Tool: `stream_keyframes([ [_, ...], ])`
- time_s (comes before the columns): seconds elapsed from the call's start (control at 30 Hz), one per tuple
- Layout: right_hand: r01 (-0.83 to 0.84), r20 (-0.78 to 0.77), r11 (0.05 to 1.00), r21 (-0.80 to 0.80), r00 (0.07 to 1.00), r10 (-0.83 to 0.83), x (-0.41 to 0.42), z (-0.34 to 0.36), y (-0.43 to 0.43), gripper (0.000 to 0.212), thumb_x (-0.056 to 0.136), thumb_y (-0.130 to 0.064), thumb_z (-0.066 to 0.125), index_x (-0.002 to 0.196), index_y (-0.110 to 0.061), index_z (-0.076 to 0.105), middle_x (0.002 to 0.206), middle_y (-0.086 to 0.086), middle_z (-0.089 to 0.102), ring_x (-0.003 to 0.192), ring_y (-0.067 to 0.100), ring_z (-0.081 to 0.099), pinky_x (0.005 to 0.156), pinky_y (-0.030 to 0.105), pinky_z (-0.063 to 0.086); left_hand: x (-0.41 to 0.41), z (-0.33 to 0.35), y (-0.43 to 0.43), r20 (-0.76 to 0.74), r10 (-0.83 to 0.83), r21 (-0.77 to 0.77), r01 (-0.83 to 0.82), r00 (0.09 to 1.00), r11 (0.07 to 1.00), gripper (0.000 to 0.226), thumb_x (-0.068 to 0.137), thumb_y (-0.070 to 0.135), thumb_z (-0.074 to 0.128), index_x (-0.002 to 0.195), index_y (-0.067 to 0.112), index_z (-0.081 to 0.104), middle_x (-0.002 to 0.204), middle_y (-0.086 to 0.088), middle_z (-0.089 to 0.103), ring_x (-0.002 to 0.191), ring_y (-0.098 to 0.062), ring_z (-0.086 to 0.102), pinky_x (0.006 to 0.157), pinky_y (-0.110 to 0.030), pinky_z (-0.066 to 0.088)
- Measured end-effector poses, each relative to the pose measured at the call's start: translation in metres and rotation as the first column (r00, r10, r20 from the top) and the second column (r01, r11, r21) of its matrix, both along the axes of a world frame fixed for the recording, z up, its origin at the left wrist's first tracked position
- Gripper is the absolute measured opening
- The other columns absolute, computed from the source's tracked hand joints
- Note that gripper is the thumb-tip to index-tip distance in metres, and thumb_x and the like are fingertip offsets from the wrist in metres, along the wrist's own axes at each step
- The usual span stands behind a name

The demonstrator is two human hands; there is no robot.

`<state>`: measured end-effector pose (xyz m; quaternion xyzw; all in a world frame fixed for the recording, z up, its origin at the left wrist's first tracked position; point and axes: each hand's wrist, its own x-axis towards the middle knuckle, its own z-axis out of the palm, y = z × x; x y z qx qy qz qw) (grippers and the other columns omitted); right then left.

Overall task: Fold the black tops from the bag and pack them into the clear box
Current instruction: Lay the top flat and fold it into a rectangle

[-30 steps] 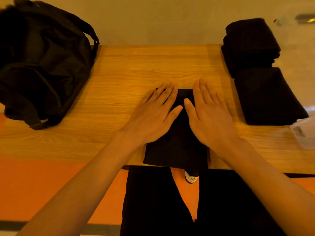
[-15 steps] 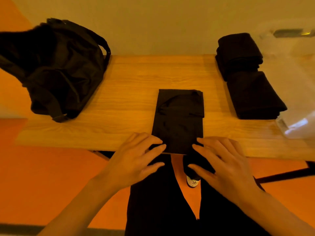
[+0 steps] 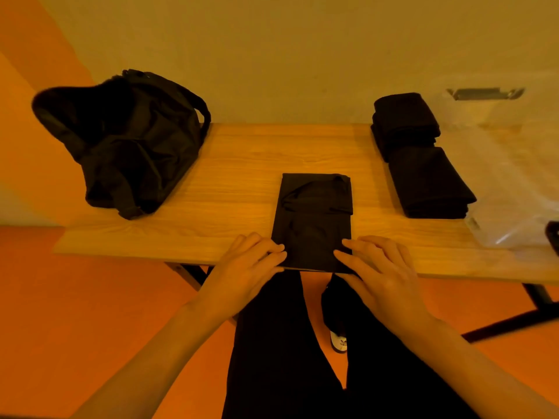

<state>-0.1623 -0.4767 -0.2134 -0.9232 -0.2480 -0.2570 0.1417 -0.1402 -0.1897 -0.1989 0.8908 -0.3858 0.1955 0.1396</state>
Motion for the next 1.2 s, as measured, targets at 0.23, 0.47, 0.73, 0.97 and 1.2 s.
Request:
stream_keyframes([
  [0.23,-0.059,0.019,0.996,0.059,0.998,0.058,-0.006,0.003,-0.009,0.031,0.094,-0.033,0.059,0.117,-0.018,0.074,0.113,-0.004,0.072,0.110,0.018,0.058,0.096,0.034,0.037,-0.015,0.009,-0.009,0.116,0.049,0.031,-0.053,0.992,0.998,0.026,0.084,0.007,0.078,0.105,0.014,0.063,0.105,-0.002,0.068,0.096,-0.021,0.058,0.088,-0.034,0.038],
  [0.47,-0.150,-0.227,0.961,0.234,0.952,0.204,-0.003,0.043,-0.024,0.029,0.098,-0.044,0.053,0.117,-0.026,0.066,0.113,-0.014,0.064,0.109,0.008,0.056,0.085,0.033,0.048,-0.015,0.043,-0.024,-0.016,0.003,-0.146,-0.005,1.000,0.989,0.018,0.098,0.023,0.059,0.105,0.010,0.070,0.096,-0.001,0.065,0.090,-0.016,0.054,0.082,-0.027,0.035],
  [0.73,-0.244,-0.433,0.896,0.370,0.808,0.399,0.049,0.075,-0.025,0.012,0.098,-0.039,0.050,0.104,-0.030,0.055,0.150,-0.013,0.044,0.136,0.013,0.046,0.099,0.032,0.046,0.030,0.069,-0.030,-0.337,-0.077,-0.317,-0.036,0.938,0.948,0.008,0.098,0.027,0.053,0.104,0.022,0.058,0.097,0.009,0.056,0.087,-0.012,0.056,0.073,-0.033,0.044],
  [0.97,-0.236,-0.563,0.856,0.459,0.669,0.486,0.108,0.075,-0.022,0.020,0.094,-0.035,0.047,0.097,-0.018,0.058,0.147,-0.009,0.049,0.137,0.017,0.046,0.098,0.051,0.047,0.083,0.063,-0.039,-0.512,-0.107,-0.326,-0.077,0.852,0.942,0.011,0.099,0.022,0.045,0.102,0.014,0.052,0.114,0.002,0.057,0.106,-0.011,0.059,0.086,-0.024,0.045],
  [1.2,-0.044,-0.649,0.866,0.498,0.643,0.406,0.132,0.076,-0.010,0.029,0.098,-0.048,0.048,0.102,-0.021,0.057,0.073,-0.007,0.065,0.065,0.011,0.063,0.055,0.024,0.049,0.100,0.055,-0.045,-0.619,0.083,-0.340,-0.362,0.781,0.868,0.010,0.100,0.030,0.046,0.101,0.022,0.052,0.080,0.003,0.062,0.072,-0.011,0.059,0.057,-0.029,0.042],
])
